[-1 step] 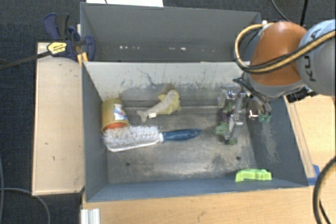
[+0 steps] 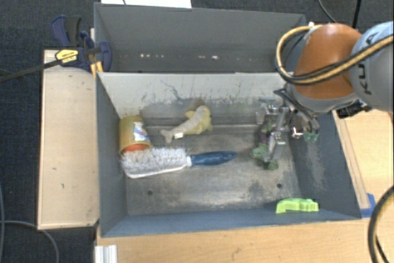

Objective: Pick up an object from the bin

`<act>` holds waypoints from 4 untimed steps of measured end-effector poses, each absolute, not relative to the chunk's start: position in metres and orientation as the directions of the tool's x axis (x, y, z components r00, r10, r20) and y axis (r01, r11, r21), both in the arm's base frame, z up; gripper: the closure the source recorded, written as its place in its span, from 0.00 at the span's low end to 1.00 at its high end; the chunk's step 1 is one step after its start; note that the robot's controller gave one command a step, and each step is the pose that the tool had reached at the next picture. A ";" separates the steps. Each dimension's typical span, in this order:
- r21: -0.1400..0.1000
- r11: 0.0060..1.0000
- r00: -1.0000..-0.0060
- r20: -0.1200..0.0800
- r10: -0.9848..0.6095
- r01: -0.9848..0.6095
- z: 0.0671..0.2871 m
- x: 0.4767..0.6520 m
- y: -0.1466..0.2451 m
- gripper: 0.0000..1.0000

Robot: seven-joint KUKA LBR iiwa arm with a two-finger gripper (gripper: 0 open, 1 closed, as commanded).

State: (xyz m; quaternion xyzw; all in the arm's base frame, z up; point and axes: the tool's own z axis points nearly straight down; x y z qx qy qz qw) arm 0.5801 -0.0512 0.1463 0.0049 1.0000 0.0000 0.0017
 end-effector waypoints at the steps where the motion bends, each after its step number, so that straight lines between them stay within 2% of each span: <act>1: 0.001 0.998 -0.998 -0.009 0.059 0.059 0.096 0.559 -0.039 0.00; 2: 0.001 0.999 -0.999 0.004 0.033 0.033 0.063 0.549 -0.028 0.00; 3: 0.000 0.987 -0.987 -0.002 0.159 0.159 0.070 0.535 0.025 0.00; 4: -0.001 0.995 -0.995 0.001 0.101 0.101 0.070 0.507 0.009 1.00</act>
Offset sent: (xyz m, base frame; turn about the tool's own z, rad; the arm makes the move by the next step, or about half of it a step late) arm -0.0301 0.0262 -0.0757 0.0107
